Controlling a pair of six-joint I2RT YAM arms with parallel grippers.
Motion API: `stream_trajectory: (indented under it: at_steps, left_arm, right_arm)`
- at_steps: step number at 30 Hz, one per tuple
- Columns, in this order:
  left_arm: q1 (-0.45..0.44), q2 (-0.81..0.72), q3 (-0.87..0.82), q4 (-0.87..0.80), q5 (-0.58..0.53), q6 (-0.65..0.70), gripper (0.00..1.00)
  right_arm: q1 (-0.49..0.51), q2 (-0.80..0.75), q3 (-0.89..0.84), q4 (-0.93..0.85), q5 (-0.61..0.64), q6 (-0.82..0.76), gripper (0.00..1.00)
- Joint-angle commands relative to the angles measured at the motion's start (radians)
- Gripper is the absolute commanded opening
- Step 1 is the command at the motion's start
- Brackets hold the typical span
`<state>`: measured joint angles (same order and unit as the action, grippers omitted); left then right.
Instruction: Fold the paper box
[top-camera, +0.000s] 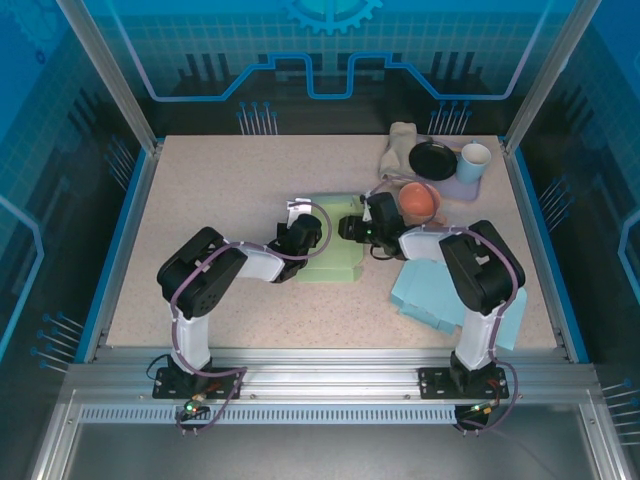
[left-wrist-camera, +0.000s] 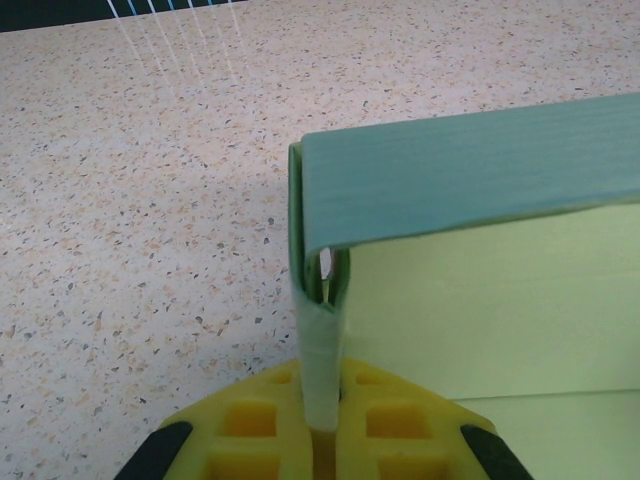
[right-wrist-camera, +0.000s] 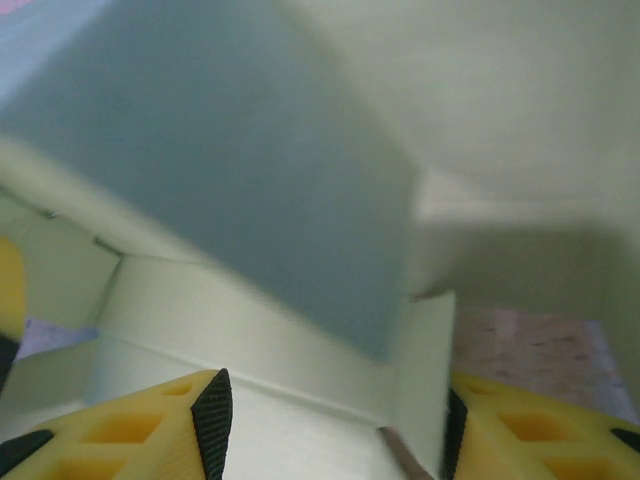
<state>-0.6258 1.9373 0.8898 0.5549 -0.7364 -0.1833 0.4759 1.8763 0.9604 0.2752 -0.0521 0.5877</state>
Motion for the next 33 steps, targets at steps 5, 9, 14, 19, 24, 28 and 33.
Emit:
stream_trajectory:
  at_steps: [5, 9, 14, 19, 24, 28, 33]
  left_arm:
    - [-0.010, 0.031, 0.012, -0.052, -0.010, 0.022, 0.08]
    - [-0.011, 0.029, 0.011, -0.050, -0.012, 0.021, 0.08]
    - [-0.009, 0.027, 0.012, -0.056, -0.018, 0.025, 0.08]
    - [0.006, -0.002, -0.054, 0.024, -0.023, 0.060, 0.09]
    - [0.026, -0.021, -0.119, 0.116, 0.042, 0.118, 0.09]
    - [0.028, -0.031, -0.163, 0.185, 0.108, 0.150, 0.09]
    - [0.030, -0.041, -0.205, 0.252, 0.155, 0.171, 0.09]
  right_arm:
    - [0.087, 0.002, 0.045, 0.044, 0.003, -0.021, 0.55]
    - [0.088, 0.024, 0.040, 0.066, -0.014, -0.011, 0.55]
    - [0.081, -0.062, 0.021, 0.008, 0.049, -0.086, 0.55]
    - [0.080, -0.197, 0.030, -0.152, 0.161, -0.180, 0.56]
    - [0.079, -0.359, 0.039, -0.336, 0.358, -0.291, 0.57]
    - [0.043, -0.427, 0.041, -0.452, 0.496, -0.372, 0.57]
    - [-0.068, -0.360, 0.083, -0.569, 0.445, -0.379, 0.57]
